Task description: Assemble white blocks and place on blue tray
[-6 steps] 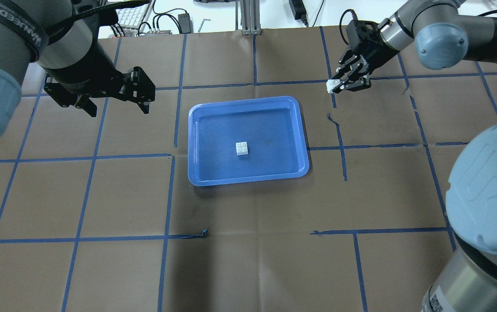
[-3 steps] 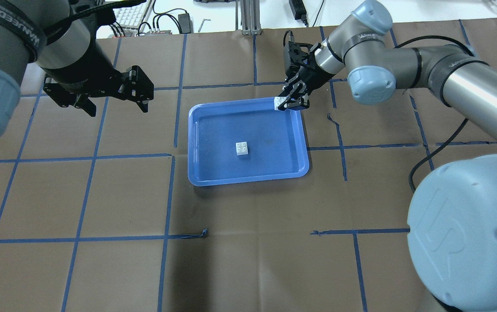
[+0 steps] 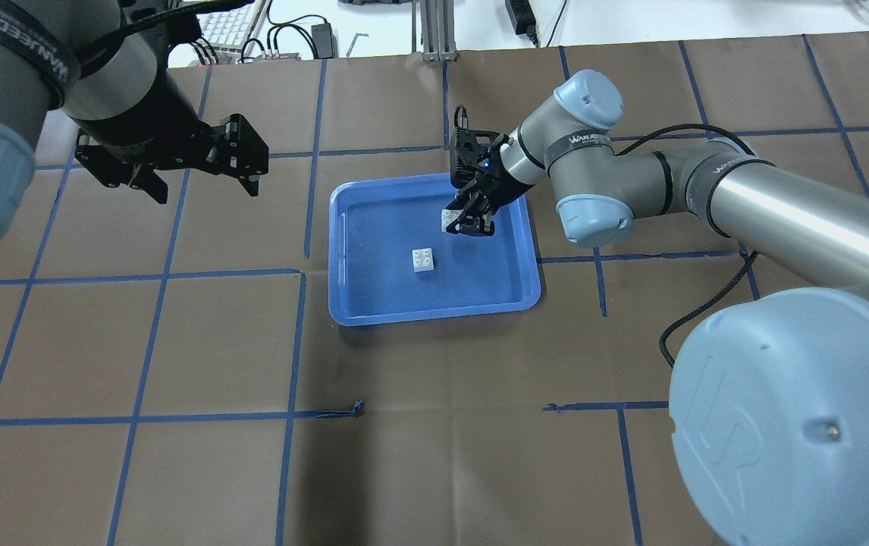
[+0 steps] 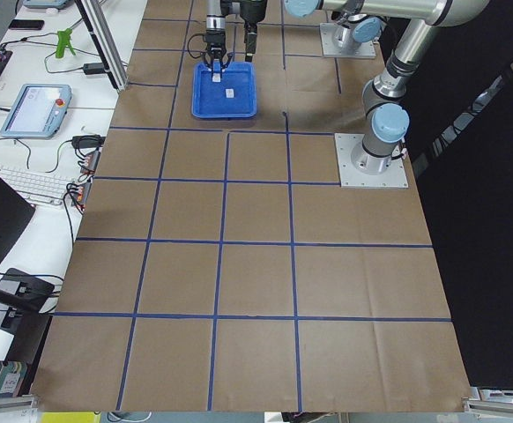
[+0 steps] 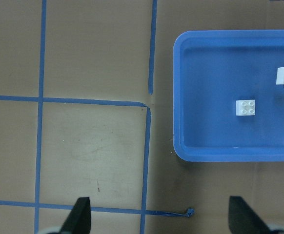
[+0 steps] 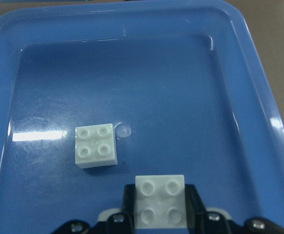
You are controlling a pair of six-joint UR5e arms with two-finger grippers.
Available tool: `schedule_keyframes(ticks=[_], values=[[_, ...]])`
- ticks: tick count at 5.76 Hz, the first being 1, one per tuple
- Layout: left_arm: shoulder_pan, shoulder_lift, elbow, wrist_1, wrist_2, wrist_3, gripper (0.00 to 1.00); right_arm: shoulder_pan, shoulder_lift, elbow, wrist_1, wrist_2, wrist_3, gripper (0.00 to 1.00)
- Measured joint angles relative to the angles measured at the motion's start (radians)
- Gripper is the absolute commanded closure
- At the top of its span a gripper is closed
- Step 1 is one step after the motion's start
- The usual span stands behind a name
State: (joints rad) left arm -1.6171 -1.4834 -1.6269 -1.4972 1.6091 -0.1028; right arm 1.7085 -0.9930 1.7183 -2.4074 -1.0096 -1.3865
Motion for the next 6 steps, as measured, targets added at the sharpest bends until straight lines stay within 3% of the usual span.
schedule_keyframes(ticks=[6], values=[[0.018, -0.007, 0.042, -0.083, -0.01, 0.015, 0.01, 0.038, -0.008, 0.065, -0.012, -0.011, 0.023, 0.76]])
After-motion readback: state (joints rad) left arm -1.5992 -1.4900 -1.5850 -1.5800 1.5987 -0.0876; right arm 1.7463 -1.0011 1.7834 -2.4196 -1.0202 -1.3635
